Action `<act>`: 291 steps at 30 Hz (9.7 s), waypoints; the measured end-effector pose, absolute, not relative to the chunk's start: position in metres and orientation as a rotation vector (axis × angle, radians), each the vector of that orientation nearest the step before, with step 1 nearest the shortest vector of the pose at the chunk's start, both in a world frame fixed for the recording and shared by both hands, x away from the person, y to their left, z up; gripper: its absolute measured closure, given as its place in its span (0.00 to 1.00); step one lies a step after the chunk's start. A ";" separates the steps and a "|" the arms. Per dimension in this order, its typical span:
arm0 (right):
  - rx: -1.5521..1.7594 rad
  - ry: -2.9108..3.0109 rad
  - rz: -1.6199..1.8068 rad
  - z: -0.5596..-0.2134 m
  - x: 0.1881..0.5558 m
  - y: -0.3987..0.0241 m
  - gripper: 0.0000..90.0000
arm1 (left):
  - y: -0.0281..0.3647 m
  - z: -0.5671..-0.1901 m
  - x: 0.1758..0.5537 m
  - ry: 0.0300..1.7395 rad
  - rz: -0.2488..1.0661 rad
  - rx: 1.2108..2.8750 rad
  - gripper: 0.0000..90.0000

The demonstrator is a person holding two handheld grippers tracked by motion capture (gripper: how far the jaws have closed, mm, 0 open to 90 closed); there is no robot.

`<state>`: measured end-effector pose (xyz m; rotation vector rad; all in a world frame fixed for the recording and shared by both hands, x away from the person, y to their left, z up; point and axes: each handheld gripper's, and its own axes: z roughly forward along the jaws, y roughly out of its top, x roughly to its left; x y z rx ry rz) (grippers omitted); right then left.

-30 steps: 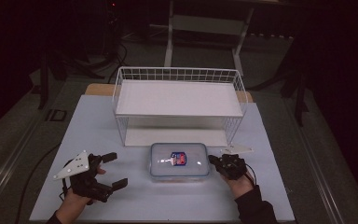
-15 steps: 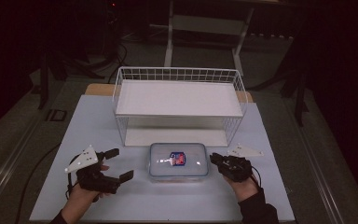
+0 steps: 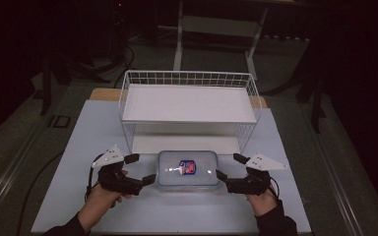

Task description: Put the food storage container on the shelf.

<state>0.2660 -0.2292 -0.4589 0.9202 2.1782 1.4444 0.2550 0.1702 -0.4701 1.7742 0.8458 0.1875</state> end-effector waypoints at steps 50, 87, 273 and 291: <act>1.274 2.437 1.510 -0.484 0.290 -0.235 0.22 | 0.165 -0.534 0.317 1.272 -0.545 1.618 0.50; 1.438 2.595 1.597 -0.502 0.307 -0.243 0.55 | 0.172 -0.521 0.297 1.085 -0.482 1.716 0.63; 1.176 2.431 1.406 -0.517 0.338 -0.162 1.00 | 0.169 -0.499 0.280 0.922 0.214 1.706 0.00; 1.255 2.339 1.393 -0.518 0.370 -0.150 1.00 | 0.174 -0.502 0.280 0.939 0.210 1.674 0.00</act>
